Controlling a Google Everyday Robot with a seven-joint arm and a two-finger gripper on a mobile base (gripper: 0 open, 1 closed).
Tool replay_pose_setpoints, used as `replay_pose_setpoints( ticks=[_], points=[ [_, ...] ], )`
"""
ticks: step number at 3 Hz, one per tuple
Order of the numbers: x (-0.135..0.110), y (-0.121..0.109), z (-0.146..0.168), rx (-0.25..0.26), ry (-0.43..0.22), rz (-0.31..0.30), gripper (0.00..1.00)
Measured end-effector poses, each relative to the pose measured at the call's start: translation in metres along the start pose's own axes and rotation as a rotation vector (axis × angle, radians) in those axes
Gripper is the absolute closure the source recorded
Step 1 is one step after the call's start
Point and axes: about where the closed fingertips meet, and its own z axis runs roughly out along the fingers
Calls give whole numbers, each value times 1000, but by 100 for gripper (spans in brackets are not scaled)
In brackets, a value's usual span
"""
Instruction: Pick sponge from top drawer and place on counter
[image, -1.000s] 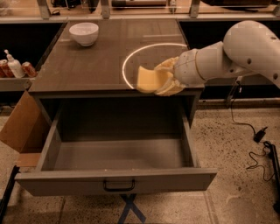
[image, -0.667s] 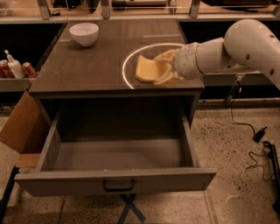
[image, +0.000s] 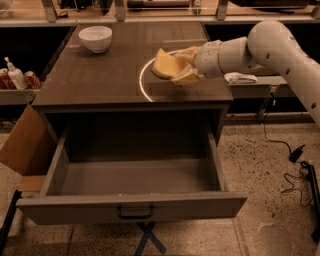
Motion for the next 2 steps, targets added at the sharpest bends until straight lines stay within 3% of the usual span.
replay_pose_setpoints(
  ticks=[2],
  points=[
    [7, -25, 23, 3, -36, 48, 26]
  ],
)
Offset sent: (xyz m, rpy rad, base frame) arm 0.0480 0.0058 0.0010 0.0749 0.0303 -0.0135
